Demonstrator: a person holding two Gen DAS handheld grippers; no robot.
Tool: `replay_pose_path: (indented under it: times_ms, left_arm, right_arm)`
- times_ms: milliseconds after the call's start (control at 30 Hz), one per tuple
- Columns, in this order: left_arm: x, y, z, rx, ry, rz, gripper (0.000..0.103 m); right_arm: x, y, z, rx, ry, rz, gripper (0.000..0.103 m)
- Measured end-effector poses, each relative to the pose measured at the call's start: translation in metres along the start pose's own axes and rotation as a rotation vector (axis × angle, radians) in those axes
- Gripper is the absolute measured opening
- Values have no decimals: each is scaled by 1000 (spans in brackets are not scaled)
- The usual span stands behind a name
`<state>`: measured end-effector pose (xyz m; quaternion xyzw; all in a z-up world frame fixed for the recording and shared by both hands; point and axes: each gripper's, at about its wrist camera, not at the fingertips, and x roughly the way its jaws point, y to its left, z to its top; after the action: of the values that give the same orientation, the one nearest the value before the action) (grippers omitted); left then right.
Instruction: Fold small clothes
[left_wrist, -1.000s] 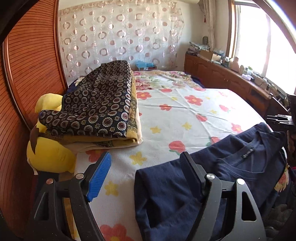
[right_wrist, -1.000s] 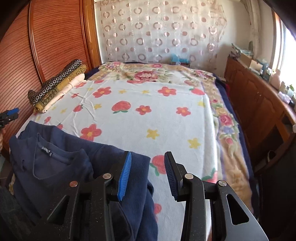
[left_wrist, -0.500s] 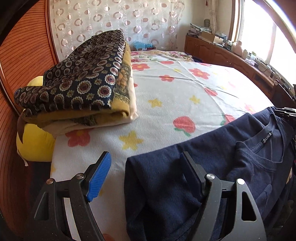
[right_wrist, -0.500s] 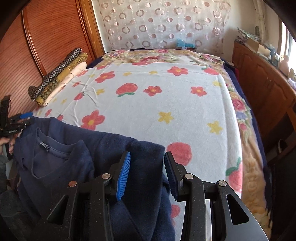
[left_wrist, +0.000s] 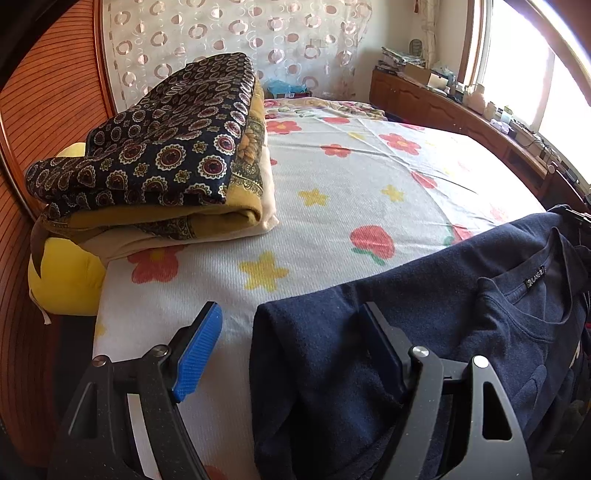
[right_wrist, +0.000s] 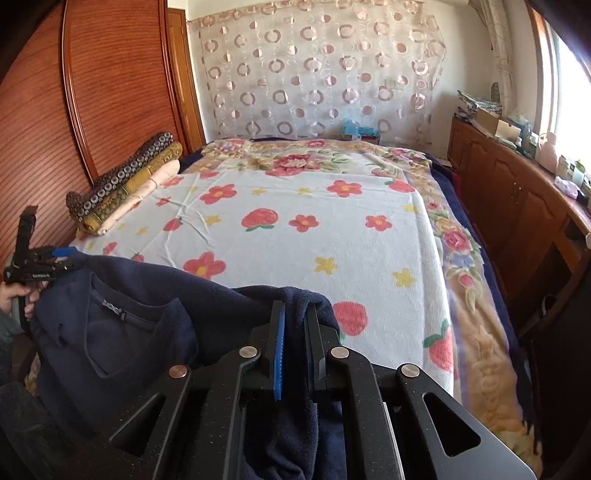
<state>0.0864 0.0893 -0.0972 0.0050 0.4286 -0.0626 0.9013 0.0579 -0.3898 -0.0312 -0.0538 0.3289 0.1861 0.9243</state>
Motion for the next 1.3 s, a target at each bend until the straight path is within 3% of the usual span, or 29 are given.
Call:
replay_pose_path:
  times_ms: [200, 400, 667, 733, 800, 867, 933, 1000, 1100, 1133, 1167, 1233, 1300]
  left_arm:
    - [0, 2, 0, -1, 4, -9, 77]
    - [1, 3, 0, -4, 3, -14, 77]
    - [1, 6, 2, 21, 24, -31, 77]
    - [0, 6, 3, 39, 30, -46, 76]
    - [-1, 7, 3, 51, 28, -69, 67]
    - [-3, 8, 4, 56, 34, -87, 53]
    - [-5, 7, 3, 70, 38, -107, 45]
    - [-6, 2, 1, 99, 32, -105, 43]
    - [-8, 2, 0, 91, 28, -139, 28]
    - [-10, 0, -2, 90, 28, -155, 19]
    - [-11, -2, -3, 93, 24, -154, 17]
    - [-18, -11, -5, 112, 2, -106, 14]
    - [-31, -17, -3, 115, -42, -88, 13]
  right_arm:
    - [8, 1, 10, -36, 25, -22, 19]
    - [17, -6, 14, -50, 45, -106, 41]
    - [25, -7, 19, -31, 65, 11, 51]
    - [33, -7, 17, -49, 100, -4, 52]
    - [40, -10, 16, -47, 123, -39, 52]
    - [44, -12, 17, -32, 141, -15, 52]
    - [47, -12, 18, -29, 147, -4, 52]
    - [50, -12, 18, -28, 165, 31, 52]
    - [53, -14, 19, -17, 155, 60, 52]
    - [55, -17, 21, -13, 158, 67, 46]
    - [56, -18, 20, -5, 157, 75, 32]
    - [55, -15, 18, -12, 161, 101, 16]
    - [41, -6, 17, -45, 98, 32, 14]
